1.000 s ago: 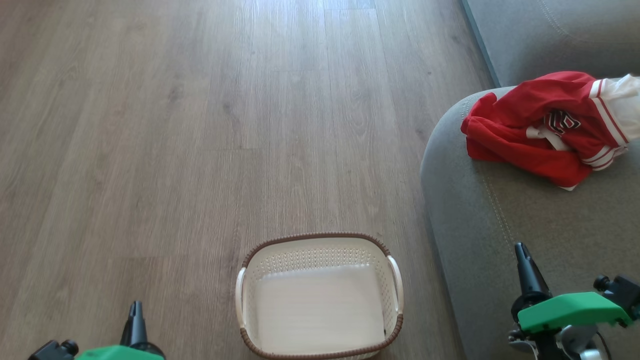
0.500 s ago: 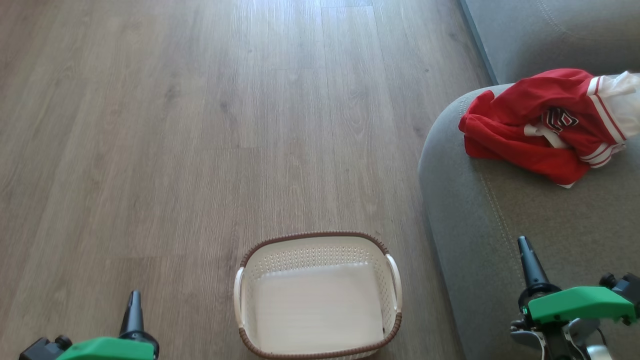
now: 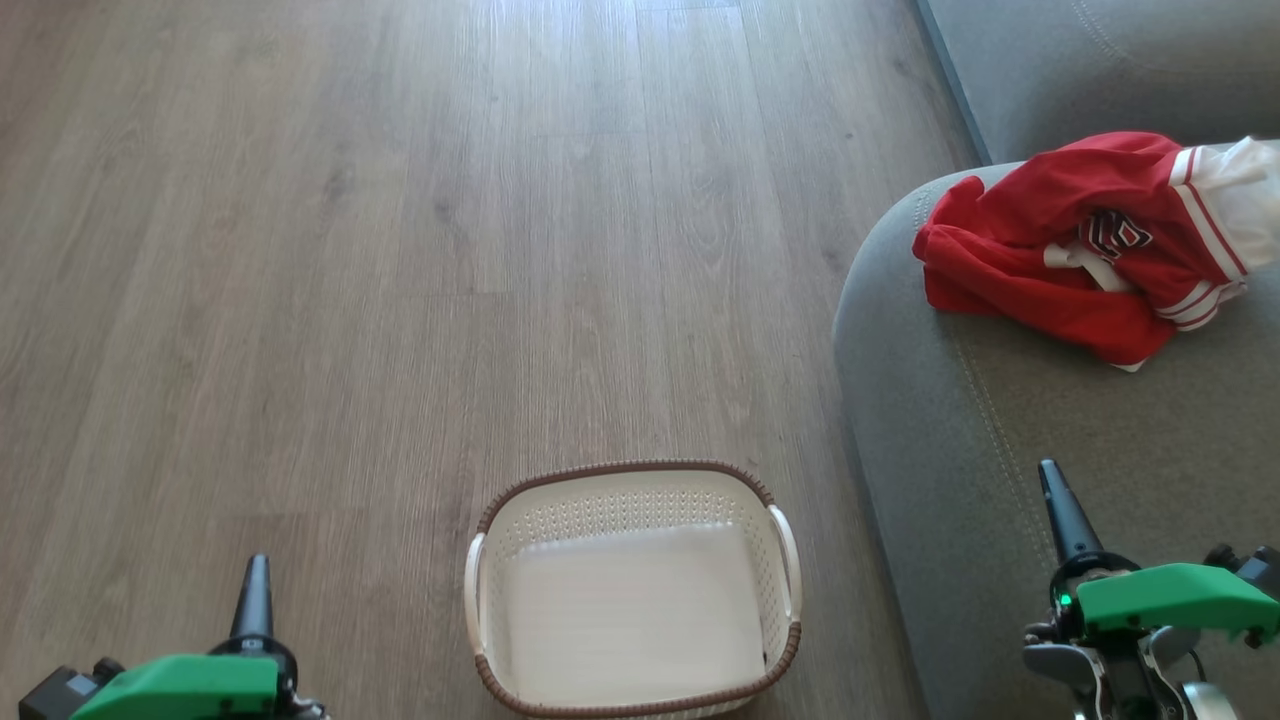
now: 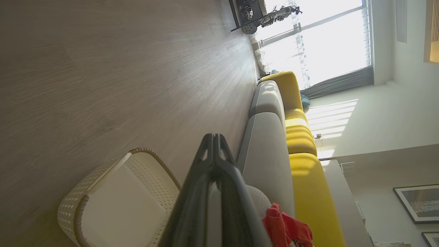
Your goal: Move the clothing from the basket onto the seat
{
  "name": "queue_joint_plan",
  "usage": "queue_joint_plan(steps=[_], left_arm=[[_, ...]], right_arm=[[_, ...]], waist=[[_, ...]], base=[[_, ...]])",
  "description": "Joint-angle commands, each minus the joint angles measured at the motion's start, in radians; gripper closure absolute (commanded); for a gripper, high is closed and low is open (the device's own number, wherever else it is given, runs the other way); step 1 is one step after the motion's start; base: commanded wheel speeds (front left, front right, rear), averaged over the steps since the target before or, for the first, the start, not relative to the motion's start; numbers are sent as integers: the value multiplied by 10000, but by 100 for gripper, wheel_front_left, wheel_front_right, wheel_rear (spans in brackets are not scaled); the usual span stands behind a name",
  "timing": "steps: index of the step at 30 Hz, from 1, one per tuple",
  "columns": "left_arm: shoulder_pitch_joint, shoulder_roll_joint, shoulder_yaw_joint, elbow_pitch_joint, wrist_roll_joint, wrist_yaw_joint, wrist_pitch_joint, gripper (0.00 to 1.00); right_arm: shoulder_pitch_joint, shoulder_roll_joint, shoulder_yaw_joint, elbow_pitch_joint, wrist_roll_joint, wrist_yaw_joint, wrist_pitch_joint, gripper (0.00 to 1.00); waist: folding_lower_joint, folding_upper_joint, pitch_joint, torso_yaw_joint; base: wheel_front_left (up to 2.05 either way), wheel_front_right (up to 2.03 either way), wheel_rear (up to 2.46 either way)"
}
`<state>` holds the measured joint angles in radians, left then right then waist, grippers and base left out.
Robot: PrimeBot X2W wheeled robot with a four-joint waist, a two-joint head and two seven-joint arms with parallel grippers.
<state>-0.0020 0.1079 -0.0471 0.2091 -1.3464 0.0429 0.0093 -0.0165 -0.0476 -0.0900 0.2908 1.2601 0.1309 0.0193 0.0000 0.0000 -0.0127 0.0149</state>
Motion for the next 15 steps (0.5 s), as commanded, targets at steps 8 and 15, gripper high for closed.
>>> queue_joint_plan(steps=[8, 15], left_arm=[[-622, -83, 684, -414, -819, -305, 310, 100], [-738, -214, 951, -457, -1408, -483, 509, 100]], right_arm=[[-754, -197, 106, -312, 1149, -1, 236, 100], [-874, -235, 106, -307, 1977, -1, 371, 100]], waist=[[0, 0, 27, -42], [0, 0, 49, -77]], base=[[0, 0, 0], [0, 0, 0]])
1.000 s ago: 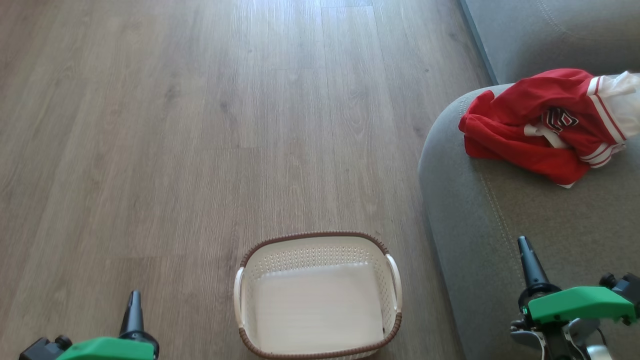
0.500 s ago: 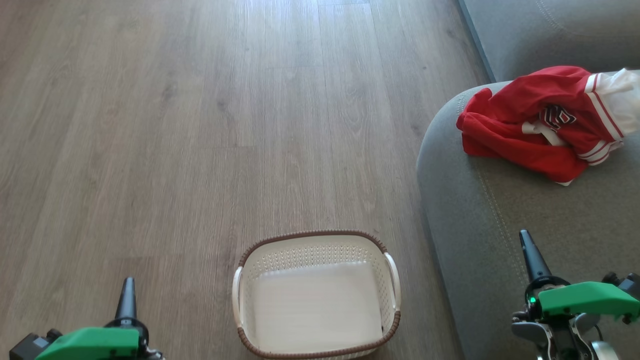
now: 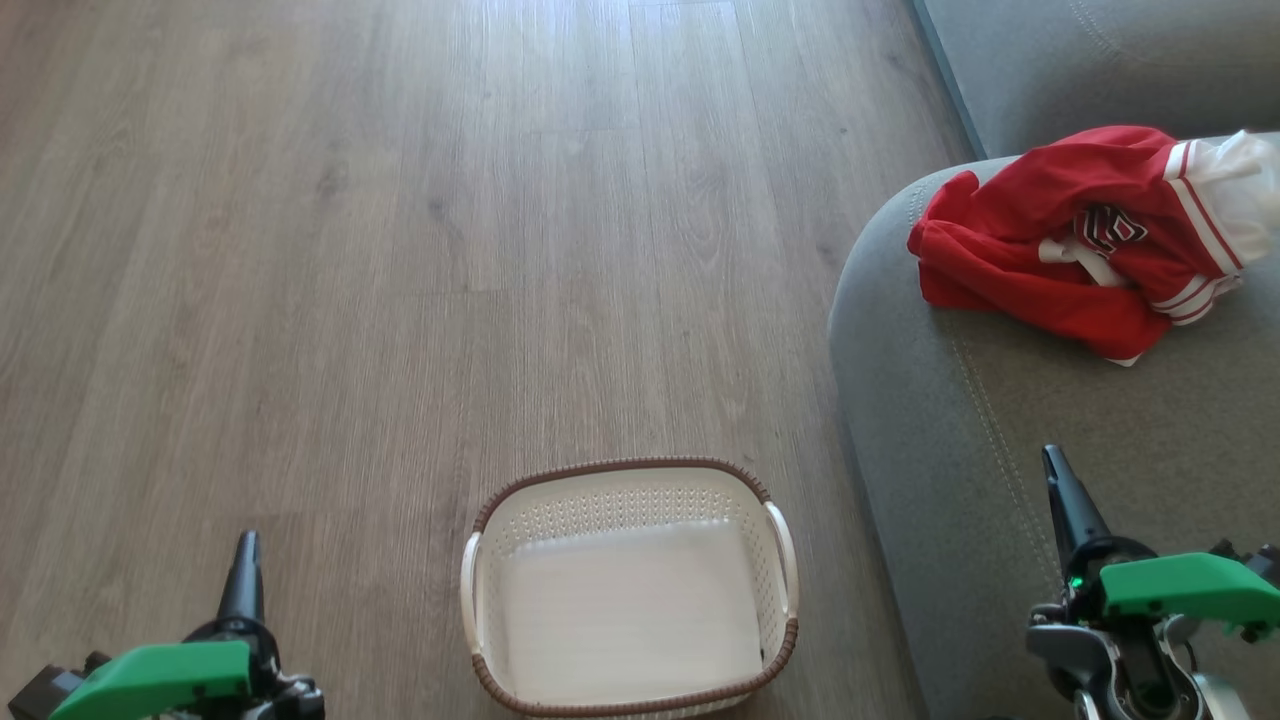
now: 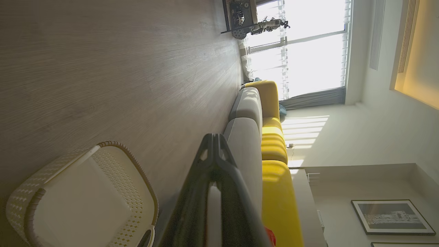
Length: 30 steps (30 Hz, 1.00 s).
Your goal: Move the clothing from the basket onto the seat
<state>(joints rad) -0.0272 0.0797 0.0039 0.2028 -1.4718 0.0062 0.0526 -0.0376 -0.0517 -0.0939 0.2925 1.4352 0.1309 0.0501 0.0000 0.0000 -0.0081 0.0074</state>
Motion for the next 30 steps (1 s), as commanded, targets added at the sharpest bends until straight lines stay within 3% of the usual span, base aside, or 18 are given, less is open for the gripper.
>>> queue_joint_plan(steps=[1, 16, 30], left_arm=[[-503, 49, 479, -400, -238, -142, 104, 100], [-736, -214, 1013, -485, -1415, -497, 502, 100], [-742, -226, 1034, -488, -1441, -506, 519, 100]], right_arm=[[-680, -200, 145, -324, 345, -1, 81, 100], [-916, -293, 169, -315, 2020, -2, 332, 100], [-915, -366, 266, -323, 2150, -2, 263, 100]], waist=[[0, 0, 5, -7], [0, 0, 49, -77], [0, 0, 50, -79]], base=[[0, 0, 0], [0, 0, 0], [0, 0, 0]])
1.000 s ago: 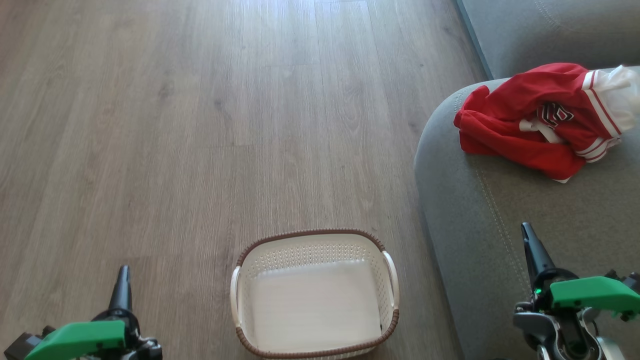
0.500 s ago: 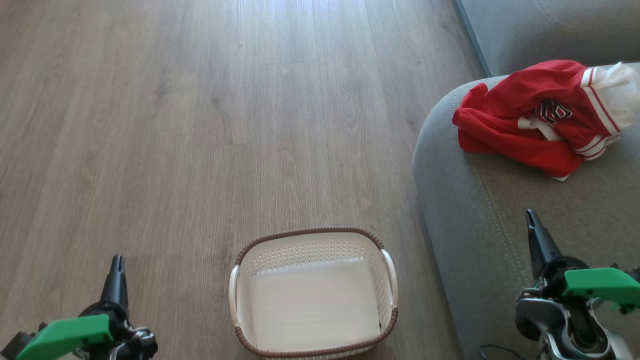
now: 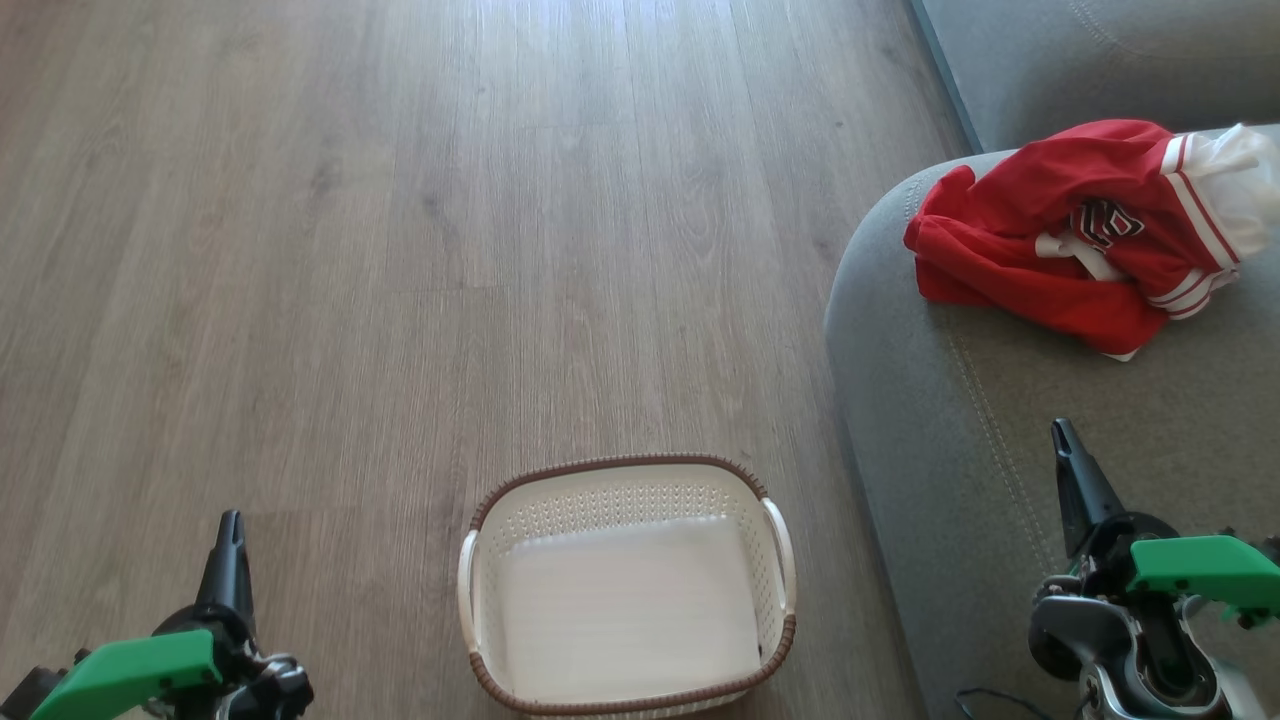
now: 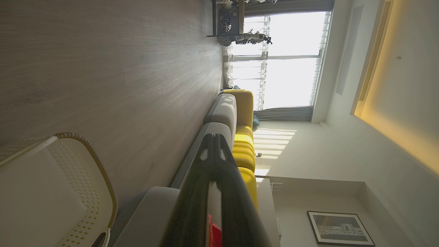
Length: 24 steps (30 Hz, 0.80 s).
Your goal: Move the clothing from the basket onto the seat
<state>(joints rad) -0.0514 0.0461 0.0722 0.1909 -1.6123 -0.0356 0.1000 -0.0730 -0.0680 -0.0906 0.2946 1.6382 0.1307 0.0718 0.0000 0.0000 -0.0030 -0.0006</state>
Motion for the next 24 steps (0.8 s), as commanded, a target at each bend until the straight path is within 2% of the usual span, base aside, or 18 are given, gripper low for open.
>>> queue_joint_plan(steps=[1, 24], left_arm=[[-500, 109, 352, -369, -35, -88, 46, 100], [-501, 101, 362, -369, -25, -88, 55, 100]], right_arm=[[-561, -209, 241, -344, 126, 0, 41, 100], [-547, -346, 426, -362, 289, 0, -105, 100]], waist=[[0, 0, 0, 1], [0, 0, 0, 1]], base=[[0, 0, 0], [0, 0, 0]])
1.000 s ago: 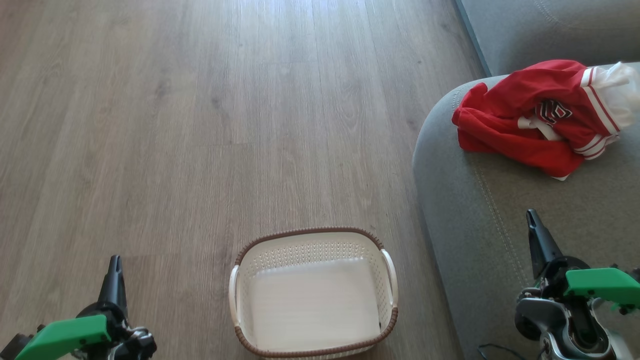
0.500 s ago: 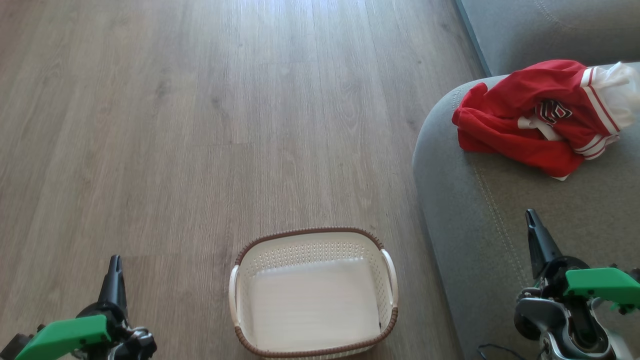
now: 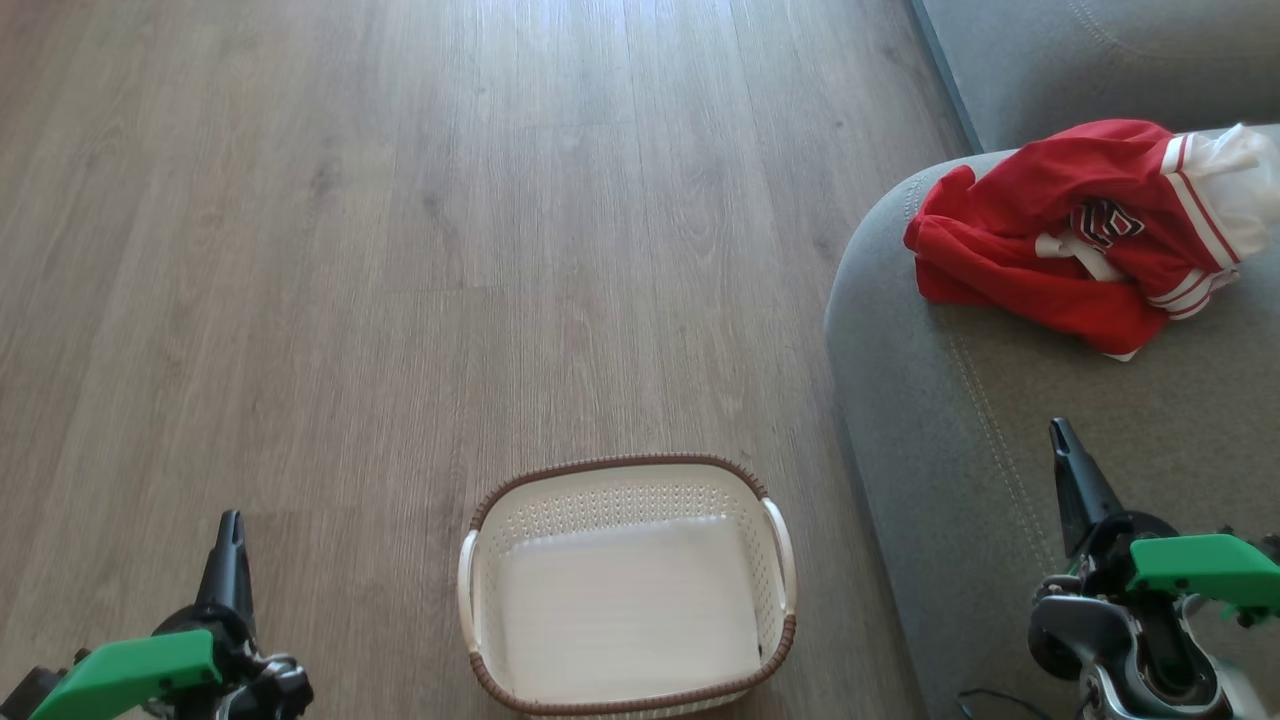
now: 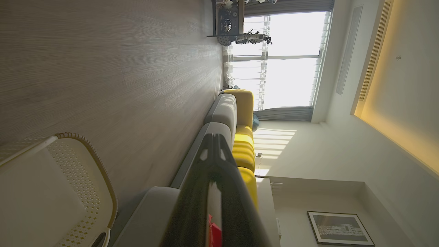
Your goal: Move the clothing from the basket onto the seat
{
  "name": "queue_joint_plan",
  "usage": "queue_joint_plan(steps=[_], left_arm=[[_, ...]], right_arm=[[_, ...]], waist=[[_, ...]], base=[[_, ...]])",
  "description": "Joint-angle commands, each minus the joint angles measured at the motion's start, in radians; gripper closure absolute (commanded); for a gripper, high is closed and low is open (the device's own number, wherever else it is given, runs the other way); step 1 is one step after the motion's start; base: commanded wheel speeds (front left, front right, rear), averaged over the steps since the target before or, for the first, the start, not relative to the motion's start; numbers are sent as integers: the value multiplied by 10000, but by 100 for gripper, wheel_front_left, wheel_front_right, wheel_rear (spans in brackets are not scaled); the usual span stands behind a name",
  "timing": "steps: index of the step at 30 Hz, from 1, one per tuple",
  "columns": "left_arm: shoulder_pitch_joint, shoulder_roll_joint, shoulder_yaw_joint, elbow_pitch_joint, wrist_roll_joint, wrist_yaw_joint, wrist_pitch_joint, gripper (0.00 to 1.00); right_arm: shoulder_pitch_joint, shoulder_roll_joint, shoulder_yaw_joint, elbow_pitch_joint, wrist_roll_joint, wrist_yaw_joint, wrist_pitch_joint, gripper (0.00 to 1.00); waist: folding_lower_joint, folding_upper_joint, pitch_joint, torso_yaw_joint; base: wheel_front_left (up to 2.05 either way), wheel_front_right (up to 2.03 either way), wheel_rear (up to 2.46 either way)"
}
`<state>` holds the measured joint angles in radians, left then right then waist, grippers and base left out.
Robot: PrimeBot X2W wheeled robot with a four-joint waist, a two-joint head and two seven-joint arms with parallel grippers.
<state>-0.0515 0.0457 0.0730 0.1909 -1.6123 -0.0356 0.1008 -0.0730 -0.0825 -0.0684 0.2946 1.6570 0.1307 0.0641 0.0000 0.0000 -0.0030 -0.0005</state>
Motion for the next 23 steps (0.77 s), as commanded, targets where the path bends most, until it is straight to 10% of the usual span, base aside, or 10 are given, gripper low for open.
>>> queue_joint_plan(steps=[1, 23], left_arm=[[-500, 104, 355, -369, -25, -88, 47, 100], [-500, 97, 364, -371, -16, -87, 56, 100]], right_arm=[[-546, -208, 213, -363, 109, 0, -36, 100], [-531, -385, 451, -391, 319, 0, -223, 100]], waist=[[0, 0, 0, 0], [0, 0, 1, 1]], base=[[0, 0, 0], [0, 0, 0]])
